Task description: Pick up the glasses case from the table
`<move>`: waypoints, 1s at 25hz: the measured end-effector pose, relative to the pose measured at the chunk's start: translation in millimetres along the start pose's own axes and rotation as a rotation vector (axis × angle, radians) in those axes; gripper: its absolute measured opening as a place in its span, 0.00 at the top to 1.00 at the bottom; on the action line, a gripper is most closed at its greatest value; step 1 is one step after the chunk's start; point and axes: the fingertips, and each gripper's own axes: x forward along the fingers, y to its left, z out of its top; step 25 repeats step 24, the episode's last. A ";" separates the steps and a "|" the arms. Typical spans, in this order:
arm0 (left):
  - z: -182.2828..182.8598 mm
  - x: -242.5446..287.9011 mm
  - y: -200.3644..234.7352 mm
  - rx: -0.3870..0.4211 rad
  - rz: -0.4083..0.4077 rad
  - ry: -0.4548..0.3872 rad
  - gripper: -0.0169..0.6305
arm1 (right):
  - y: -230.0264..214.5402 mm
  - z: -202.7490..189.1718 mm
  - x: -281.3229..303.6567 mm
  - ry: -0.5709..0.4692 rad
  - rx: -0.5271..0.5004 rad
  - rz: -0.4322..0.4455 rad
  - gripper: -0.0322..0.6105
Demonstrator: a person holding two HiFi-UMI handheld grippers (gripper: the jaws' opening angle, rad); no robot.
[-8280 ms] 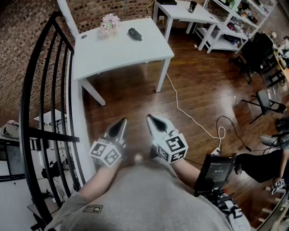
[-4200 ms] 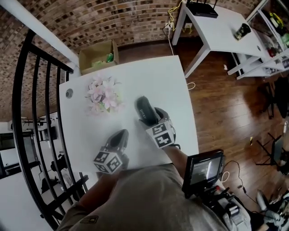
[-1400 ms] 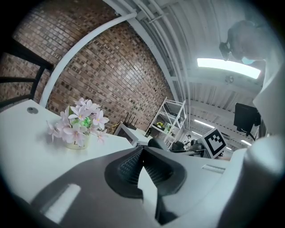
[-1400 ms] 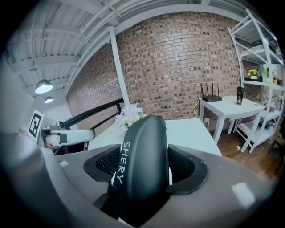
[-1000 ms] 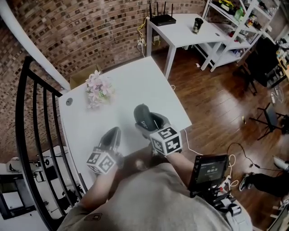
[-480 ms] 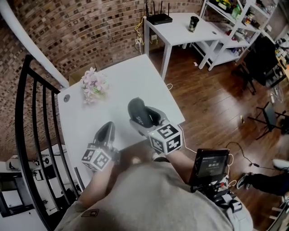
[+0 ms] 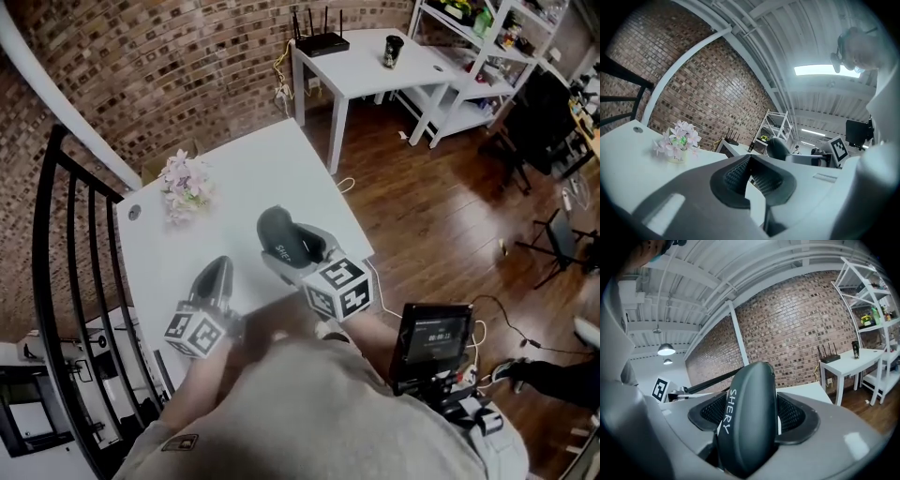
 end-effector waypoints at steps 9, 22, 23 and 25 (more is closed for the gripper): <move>-4.8 4.9 -5.6 0.011 0.003 0.016 0.97 | -6.1 -5.1 -3.7 0.000 0.010 0.002 0.41; -14.4 16.3 -8.1 0.007 0.016 0.016 0.97 | -20.6 -9.7 -2.4 0.011 0.003 0.010 0.41; -15.1 17.6 -8.9 0.008 0.016 0.016 0.97 | -22.3 -9.9 -2.8 0.011 0.003 0.010 0.41; -15.9 19.0 -9.6 0.008 0.017 0.016 0.97 | -24.1 -10.1 -3.1 0.011 0.002 0.010 0.41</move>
